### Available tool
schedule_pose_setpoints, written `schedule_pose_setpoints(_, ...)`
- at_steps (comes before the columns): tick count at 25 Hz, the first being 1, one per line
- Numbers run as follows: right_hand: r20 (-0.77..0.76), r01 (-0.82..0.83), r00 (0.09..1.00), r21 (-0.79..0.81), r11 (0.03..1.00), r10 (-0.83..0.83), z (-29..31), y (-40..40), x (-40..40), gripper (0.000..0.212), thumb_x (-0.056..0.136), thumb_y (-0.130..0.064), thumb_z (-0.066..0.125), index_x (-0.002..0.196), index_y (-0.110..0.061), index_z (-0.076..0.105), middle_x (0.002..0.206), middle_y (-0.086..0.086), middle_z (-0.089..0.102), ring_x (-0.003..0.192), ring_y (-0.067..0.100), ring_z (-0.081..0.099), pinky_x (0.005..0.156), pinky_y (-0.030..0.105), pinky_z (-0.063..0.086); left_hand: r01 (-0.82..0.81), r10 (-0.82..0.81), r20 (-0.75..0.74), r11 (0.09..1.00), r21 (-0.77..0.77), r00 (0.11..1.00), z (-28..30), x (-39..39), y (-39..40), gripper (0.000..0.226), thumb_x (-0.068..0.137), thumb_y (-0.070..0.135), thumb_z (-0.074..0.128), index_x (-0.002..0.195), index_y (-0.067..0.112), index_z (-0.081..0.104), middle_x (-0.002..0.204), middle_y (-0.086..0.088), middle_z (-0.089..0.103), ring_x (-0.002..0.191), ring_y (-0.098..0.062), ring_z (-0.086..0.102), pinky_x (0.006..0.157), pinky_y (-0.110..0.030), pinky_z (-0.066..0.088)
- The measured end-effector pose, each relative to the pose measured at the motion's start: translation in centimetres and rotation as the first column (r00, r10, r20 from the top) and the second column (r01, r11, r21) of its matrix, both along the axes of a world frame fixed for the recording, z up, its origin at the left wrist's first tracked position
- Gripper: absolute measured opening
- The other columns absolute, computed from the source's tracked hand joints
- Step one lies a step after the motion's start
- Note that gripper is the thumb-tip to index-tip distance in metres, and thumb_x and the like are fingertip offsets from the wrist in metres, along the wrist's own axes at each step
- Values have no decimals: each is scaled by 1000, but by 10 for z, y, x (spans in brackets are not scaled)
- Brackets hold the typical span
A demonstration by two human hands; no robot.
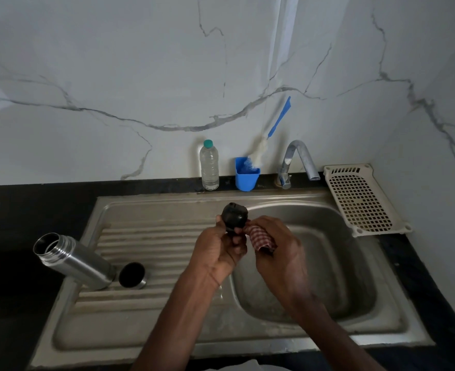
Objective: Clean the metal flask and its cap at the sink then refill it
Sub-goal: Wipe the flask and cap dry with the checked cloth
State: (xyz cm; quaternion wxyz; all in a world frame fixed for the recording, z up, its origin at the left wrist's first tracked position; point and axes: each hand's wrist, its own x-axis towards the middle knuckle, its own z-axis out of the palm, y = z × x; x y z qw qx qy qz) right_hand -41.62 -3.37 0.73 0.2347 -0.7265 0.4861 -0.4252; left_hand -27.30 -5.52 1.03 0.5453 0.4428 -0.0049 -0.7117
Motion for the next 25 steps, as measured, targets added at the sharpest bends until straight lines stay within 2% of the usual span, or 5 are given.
schedule_pose_setpoints(5,241,57,964,224,973,-112,-1,0,3,50,88,1,66,128,-29,66,114,-6,73,98,14,73,80,32,61,86,-34,488,993,-85,872,-6,-1,-3,35,114,31,38,110,8,64,73,-8,60,55,-12,48,51,-26,40)
schedule_pose_setpoints(9,-213,-96,973,-15,995,91,13,-5,6,69,87,1,51,154,-14,43,158,2,44,146,11,41,118,26,38,245,-91,724,963,-110,683,-5,-11,7,22,113,30,41,107,15,56,77,-2,62,61,-9,53,52,-24,42)
schedule_pose_setpoints(15,-370,-118,920,60,991,132,39,-24,1,76,82,10,60,153,-10,42,151,9,50,137,20,49,113,19,34,361,225,929,874,-326,295,-1,1,8,9,105,15,56,114,15,54,93,13,66,80,0,64,71,-28,52)
schedule_pose_setpoints(22,-201,-87,953,537,839,228,66,-60,-12,36,93,-7,58,119,-29,69,101,-11,74,94,12,68,81,30,56,522,220,946,792,-316,238,-5,1,15,20,97,6,63,114,15,56,103,12,70,94,-3,67,81,-38,56)
schedule_pose_setpoints(25,-456,-108,860,276,955,229,67,-39,-2,69,86,1,61,149,-24,47,143,-7,56,121,14,58,97,25,49,383,228,904,848,-367,361,0,4,4,28,96,-8,60,112,15,59,106,12,70,95,-1,68,82,-31,57)
